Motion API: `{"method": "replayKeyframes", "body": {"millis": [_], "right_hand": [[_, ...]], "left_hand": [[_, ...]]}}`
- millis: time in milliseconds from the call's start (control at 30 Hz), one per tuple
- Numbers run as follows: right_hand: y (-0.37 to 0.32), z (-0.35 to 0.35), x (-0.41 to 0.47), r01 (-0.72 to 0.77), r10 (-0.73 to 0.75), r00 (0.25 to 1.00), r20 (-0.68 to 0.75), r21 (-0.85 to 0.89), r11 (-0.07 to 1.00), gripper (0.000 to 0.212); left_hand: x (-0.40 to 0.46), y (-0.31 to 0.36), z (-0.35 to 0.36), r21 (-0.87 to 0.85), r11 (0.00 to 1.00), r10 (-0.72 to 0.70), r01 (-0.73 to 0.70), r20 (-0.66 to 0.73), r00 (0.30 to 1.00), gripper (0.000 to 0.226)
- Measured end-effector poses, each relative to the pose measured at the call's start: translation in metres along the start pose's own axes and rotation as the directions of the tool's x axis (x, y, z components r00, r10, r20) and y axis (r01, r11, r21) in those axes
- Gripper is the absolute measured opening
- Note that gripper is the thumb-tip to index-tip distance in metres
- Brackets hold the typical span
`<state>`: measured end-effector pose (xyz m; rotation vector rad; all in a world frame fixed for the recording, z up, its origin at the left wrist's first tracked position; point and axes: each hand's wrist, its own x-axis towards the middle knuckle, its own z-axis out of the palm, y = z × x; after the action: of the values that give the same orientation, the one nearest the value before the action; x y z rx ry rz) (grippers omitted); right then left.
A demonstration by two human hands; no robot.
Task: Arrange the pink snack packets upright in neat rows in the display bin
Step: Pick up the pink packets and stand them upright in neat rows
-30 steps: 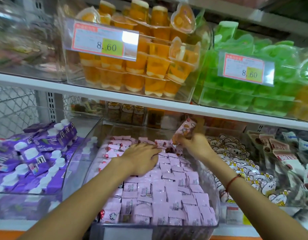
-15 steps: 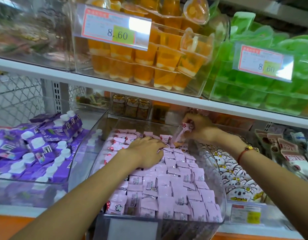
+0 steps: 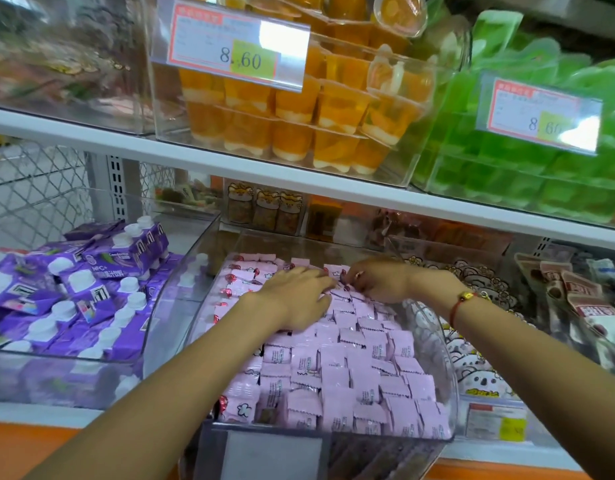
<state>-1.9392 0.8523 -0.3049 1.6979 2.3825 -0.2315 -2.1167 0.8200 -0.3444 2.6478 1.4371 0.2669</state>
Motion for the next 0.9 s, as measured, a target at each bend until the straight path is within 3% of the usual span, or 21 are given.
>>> {"method": "replayKeyframes", "body": {"millis": [67, 133, 233, 300, 500, 733, 833, 900], "right_hand": [[-0.001, -0.001, -0.003, 0.014, -0.013, 0.999, 0.049, -0.007, 1.000, 0.049], [-0.001, -0.002, -0.005, 0.017, -0.017, 1.000, 0.009, 0.023, 1.000, 0.044], [-0.003, -0.004, -0.004, 0.041, 0.011, 0.964, -0.265, 0.191, 0.981, 0.036], [-0.006, -0.002, -0.001, 0.050, 0.048, 0.930, -0.364, 0.255, 0.966, 0.026], [-0.018, 0.014, 0.006, -0.049, 0.092, 0.979, -0.182, 0.229, 0.972, 0.024], [-0.019, 0.003, 0.008, -0.047, 0.115, 0.964, -0.238, 0.273, 0.961, 0.017], [-0.019, 0.003, 0.003, 0.016, 0.135, 0.941, -0.309, 0.442, 0.897, 0.016], [-0.020, 0.002, 0.003, 0.063, 0.215, 0.873, -0.438, 0.538, 0.841, 0.019]], "left_hand": [[-0.003, 0.001, -0.002, 0.019, 1.000, 0.004, -0.003, -0.064, 0.998, 0.044], [-0.005, 0.001, -0.004, 0.024, 1.000, 0.011, -0.009, -0.079, 0.997, 0.043], [-0.008, 0.001, -0.003, 0.019, 1.000, 0.016, -0.015, -0.056, 0.998, 0.043], [-0.011, -0.001, -0.001, 0.029, 1.000, 0.009, -0.007, -0.042, 0.999, 0.044], [-0.011, -0.002, -0.003, -0.002, 1.000, 0.017, -0.017, 0.029, 0.999, 0.044], [-0.011, -0.002, -0.004, -0.005, 1.000, 0.008, -0.008, 0.060, 0.998, 0.043], [-0.010, -0.003, -0.002, 0.027, 1.000, 0.005, -0.007, 0.069, 0.998, 0.045], [-0.010, -0.004, -0.001, 0.041, 0.999, 0.000, -0.003, 0.073, 0.997, 0.045]]}}
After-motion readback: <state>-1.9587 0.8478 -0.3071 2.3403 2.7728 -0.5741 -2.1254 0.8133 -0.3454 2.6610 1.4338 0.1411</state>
